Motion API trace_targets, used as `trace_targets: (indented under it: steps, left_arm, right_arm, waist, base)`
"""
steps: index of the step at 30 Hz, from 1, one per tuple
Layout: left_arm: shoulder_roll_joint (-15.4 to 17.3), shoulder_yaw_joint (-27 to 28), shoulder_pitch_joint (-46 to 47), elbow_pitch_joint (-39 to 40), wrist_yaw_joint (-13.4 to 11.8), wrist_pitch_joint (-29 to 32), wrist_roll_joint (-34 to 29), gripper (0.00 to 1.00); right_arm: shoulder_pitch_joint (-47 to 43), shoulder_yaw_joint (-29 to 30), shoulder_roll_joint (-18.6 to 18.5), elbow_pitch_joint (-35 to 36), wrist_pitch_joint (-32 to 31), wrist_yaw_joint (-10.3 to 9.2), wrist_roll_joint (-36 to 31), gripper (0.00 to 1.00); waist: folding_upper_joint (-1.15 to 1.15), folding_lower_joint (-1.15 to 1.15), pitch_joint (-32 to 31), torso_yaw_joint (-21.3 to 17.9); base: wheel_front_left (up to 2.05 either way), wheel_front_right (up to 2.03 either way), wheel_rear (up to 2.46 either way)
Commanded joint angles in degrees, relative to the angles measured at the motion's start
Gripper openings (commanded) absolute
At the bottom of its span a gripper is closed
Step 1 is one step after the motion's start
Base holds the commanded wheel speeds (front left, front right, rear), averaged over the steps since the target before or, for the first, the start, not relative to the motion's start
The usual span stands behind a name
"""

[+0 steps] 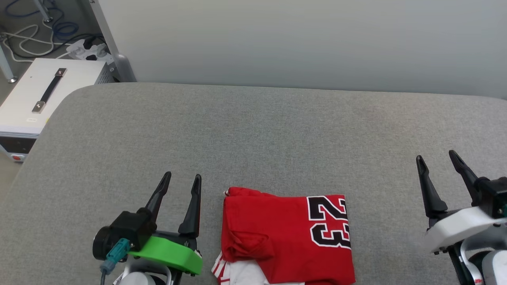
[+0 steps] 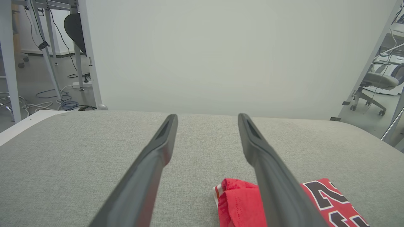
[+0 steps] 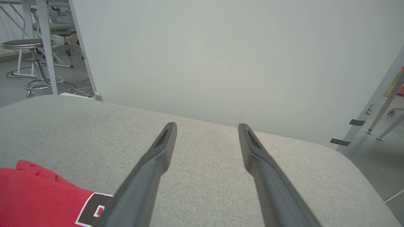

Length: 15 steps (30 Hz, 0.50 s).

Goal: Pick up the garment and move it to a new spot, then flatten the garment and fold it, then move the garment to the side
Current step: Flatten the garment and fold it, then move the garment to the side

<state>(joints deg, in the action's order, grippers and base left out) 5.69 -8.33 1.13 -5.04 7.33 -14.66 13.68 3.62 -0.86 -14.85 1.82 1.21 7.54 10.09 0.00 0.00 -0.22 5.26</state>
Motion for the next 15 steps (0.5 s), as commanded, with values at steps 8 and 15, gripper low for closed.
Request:
trace_targets:
  steps: [8, 15]
  left_arm:
    - [0.1, 1.1, -2.1, 1.8, 0.2, -0.3, 1.4, 1.00]
    - [-0.8, 1.8, -2.1, 2.3, 0.2, -0.3, 1.1, 1.00]
  right_arm:
    - [-7.2, 3.4, 7.5, 0.8, 8.9, -0.05, -4.2, 1.00]
    - [-9.0, 4.0, 10.6, -0.6, 10.9, -0.05, -4.8, 1.00]
  waist:
    - [0.00, 0.00, 0.4, 0.4]
    - [0.00, 0.00, 0.5, 1.0]
  base:
    - [0.00, 0.00, 0.00]
    - [0.00, 0.00, 0.00]
